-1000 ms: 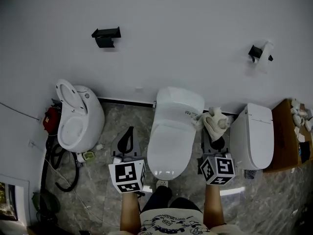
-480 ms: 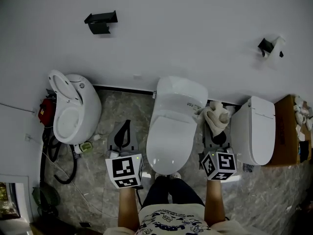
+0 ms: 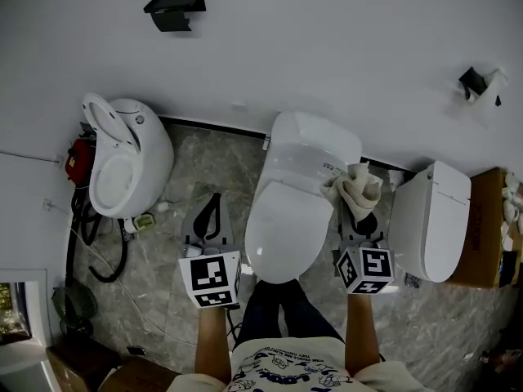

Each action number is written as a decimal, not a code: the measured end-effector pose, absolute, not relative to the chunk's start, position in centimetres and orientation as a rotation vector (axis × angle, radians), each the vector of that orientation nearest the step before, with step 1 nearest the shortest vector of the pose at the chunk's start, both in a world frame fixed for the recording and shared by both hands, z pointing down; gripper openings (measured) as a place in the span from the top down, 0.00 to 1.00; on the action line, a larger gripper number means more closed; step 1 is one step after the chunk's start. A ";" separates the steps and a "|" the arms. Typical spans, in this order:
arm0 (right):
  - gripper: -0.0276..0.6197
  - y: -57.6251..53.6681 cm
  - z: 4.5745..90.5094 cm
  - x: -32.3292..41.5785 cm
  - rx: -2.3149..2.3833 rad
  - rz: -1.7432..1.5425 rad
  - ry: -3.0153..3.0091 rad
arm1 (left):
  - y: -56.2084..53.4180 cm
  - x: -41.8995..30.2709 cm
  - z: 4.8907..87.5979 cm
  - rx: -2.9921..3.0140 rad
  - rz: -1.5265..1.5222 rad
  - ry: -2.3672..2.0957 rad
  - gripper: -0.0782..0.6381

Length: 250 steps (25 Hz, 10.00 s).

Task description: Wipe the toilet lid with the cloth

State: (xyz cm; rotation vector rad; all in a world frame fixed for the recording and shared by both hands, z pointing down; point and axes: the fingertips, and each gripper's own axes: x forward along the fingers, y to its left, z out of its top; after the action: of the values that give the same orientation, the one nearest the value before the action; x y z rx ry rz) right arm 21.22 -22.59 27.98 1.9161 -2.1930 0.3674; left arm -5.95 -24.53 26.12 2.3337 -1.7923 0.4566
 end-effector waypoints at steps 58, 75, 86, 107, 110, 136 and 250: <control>0.78 -36.8 80.4 11.7 0.956 0.438 -1.780 | -25.2 -14.8 57.3 1.969 0.757 -1.771 0.89; 0.80 -35.8 84.8 10.8 0.931 0.458 -1.623 | -23.2 -15.1 60.1 1.937 0.754 -1.738 0.89; 0.80 -32.4 85.0 7.8 0.848 0.435 -1.663 | -22.6 -15.6 59.3 1.952 0.739 -1.762 0.89; 0.78 -17.7 85.7 -0.9 0.524 0.355 -1.799 | -20.6 -16.2 57.3 1.986 0.723 -1.785 0.89; 0.78 -15.2 85.9 -1.7 0.458 0.349 -1.802 | -20.4 -16.1 57.0 1.994 0.718 -1.786 0.89; 0.78 1.9 85.8 2.3 -0.102 0.481 -1.782 | -20.3 -12.2 55.5 2.068 0.735 -1.737 0.89; 0.78 -3.2 86.4 18.8 1.698 1.403 -1.296 | -20.1 -5.5 58.8 2.208 0.775 -1.498 0.89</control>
State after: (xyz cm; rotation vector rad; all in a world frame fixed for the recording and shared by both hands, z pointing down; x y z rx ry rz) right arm 18.81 -3.25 86.42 1.6978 -1.2956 1.4030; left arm -5.46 -20.12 58.77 2.2077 -1.4982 0.7751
